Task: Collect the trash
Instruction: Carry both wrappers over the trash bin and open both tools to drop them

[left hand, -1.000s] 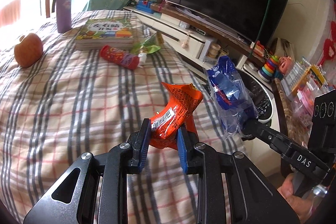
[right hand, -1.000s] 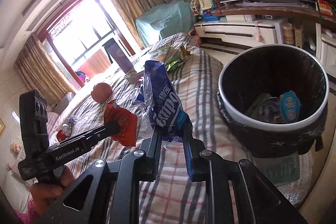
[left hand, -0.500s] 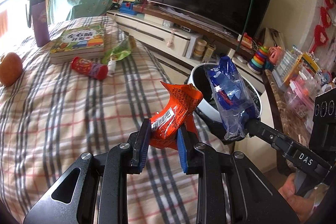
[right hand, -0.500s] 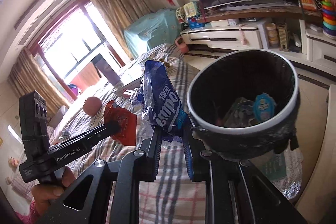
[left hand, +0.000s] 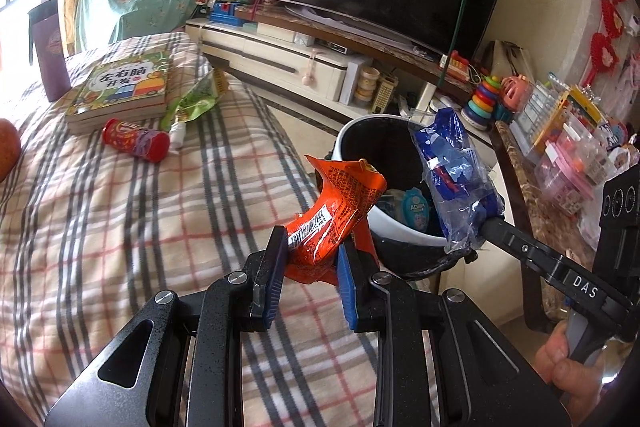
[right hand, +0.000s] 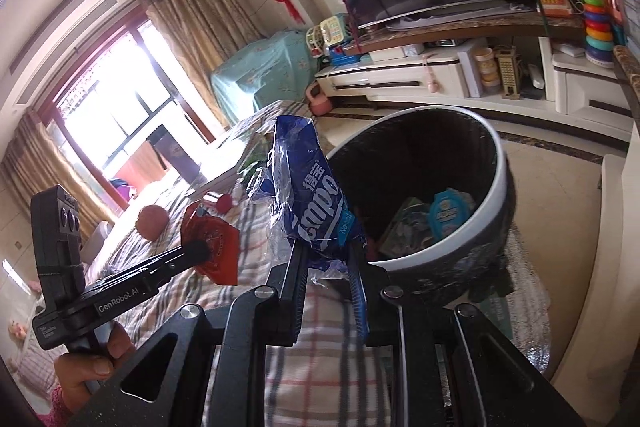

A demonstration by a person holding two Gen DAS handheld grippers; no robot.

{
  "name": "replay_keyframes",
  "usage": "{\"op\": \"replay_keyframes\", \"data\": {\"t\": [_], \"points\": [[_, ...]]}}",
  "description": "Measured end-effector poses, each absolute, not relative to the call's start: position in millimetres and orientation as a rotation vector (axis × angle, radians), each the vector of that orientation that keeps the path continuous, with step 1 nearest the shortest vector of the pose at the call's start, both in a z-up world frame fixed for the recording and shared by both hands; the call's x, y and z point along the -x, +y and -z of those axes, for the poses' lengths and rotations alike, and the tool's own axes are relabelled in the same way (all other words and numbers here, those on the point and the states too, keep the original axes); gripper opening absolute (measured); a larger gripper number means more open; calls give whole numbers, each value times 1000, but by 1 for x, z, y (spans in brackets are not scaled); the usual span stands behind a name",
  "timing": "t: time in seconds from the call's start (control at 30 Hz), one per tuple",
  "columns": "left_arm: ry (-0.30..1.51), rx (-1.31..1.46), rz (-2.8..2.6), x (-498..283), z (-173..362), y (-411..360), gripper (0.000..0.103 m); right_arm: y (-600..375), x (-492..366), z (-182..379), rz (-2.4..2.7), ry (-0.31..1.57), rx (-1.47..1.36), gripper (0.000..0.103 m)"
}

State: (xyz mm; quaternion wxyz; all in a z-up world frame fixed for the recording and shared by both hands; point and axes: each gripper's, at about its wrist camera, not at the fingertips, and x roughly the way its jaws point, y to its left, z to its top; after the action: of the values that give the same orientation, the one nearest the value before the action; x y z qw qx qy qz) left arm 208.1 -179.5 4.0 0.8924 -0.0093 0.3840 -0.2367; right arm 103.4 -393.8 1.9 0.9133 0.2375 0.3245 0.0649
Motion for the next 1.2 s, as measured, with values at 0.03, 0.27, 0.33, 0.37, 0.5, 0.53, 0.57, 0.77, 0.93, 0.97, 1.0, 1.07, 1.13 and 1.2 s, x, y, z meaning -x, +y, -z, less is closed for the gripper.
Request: {"op": "replay_keyframes", "data": {"t": [0.03, 0.27, 0.33, 0.37, 0.5, 0.53, 0.57, 0.77, 0.93, 0.97, 1.0, 1.07, 1.13, 1.2], "points": [[798, 17, 495, -209, -4, -182, 23, -396, -103, -2, -127, 668, -488, 20], [800, 11, 515, -213, -7, -194, 23, -407, -104, -2, -100, 671, -489, 20], [799, 11, 520, -214, -7, -197, 23, -408, -105, -2, -93, 673, -483, 20], [800, 12, 524, -215, -8, -199, 23, -410, -106, -2, -92, 676, -481, 20], [803, 14, 535, -220, -9, -205, 23, -413, -109, -2, -81, 685, -479, 20], [803, 12, 537, -221, -9, -207, 23, -414, -110, -2, -79, 686, -478, 20], [803, 11, 539, -222, -9, -208, 23, -414, -110, -2, -76, 688, -477, 20], [814, 6, 555, -231, -10, -221, 23, -416, -115, -5, -52, 702, -461, 20], [817, -4, 566, -239, -11, -233, 23, -421, -119, -7, -35, 709, -442, 20], [818, -6, 569, -240, -12, -235, 23, -423, -121, -7, -33, 711, -440, 20], [819, -8, 572, -242, -12, -238, 23, -424, -121, -7, -31, 713, -438, 20], [821, -14, 575, -245, -12, -242, 23, -426, -123, -7, -26, 717, -435, 20], [825, -17, 579, -248, -12, -246, 23, -427, -125, -7, -25, 722, -432, 20], [826, -21, 581, -251, -12, -249, 23, -428, -128, -6, -21, 727, -426, 20]]}}
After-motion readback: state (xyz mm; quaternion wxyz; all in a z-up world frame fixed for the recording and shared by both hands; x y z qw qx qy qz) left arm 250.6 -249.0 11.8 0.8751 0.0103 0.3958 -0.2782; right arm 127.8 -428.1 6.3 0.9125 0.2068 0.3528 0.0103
